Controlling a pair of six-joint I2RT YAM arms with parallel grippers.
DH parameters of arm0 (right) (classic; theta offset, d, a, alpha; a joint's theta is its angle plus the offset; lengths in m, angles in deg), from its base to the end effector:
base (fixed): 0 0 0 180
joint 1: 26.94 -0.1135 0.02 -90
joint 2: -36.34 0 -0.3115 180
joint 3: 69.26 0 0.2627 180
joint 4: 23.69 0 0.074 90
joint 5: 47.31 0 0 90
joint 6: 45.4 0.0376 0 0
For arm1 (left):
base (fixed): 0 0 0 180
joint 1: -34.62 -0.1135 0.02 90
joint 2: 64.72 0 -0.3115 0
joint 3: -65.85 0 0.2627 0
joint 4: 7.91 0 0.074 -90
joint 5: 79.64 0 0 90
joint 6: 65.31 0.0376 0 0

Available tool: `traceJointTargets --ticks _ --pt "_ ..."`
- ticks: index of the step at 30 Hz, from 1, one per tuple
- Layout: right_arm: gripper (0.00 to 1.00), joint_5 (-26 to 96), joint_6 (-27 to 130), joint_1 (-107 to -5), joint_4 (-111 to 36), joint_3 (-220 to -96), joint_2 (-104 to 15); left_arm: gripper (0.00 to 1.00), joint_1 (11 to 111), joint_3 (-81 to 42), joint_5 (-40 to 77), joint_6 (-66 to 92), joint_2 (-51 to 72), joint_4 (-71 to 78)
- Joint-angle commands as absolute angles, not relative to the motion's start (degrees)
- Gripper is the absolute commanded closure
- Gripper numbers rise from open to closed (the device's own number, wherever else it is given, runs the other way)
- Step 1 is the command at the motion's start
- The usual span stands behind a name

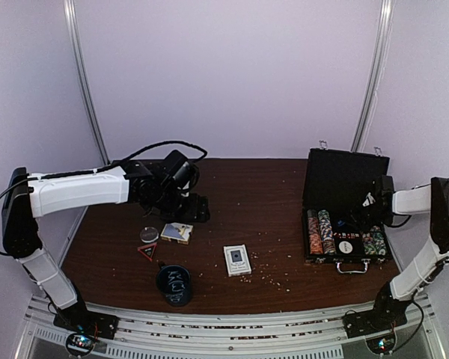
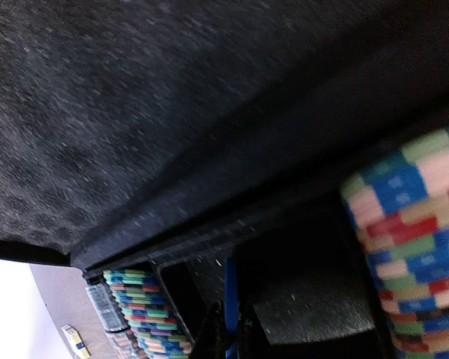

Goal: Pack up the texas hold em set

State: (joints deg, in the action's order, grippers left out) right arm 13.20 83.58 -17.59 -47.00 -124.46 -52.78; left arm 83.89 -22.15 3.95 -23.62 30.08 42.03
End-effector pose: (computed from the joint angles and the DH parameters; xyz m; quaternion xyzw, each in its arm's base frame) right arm 0.2901 -0.0290 0.1886 0.3143 0.8759 0.3058 0.2013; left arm 0.2433 -0.2761 0.2997 -0.0080 0.9568 -0.1797 0.2286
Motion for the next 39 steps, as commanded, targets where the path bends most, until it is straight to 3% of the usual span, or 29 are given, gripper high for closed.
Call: traceJointTargets --ticks 1,5,13,20,25,39 --pt "1.00 12.01 83.25 -18.50 -44.10 -125.25 -55.09 0.15 83.75 -21.42 4.59 -23.96 28.77 41.41" --pt "1.00 13.39 81.71 -18.59 -44.43 -125.68 -56.69 0.15 83.75 -19.95 4.81 -25.07 27.98 41.20" --pt "0.67 17.63 76.84 -18.61 -49.03 -127.79 -56.33 0.15 83.81 -19.82 6.32 -25.83 28.34 39.75" --pt "0.53 23.92 72.47 -18.59 -54.24 -131.15 -51.36 0.17 85.62 -25.10 9.02 -25.03 34.55 39.55" --pt "0.50 27.35 69.01 -18.67 -58.71 -133.16 -47.36 0.18 87.44 -28.74 12.05 -24.68 39.68 39.57" --pt "0.46 20.70 68.04 -22.93 -62.07 -128.08 -38.63 0.18 91.85 -31.06 20.09 -30.17 50.71 37.37"
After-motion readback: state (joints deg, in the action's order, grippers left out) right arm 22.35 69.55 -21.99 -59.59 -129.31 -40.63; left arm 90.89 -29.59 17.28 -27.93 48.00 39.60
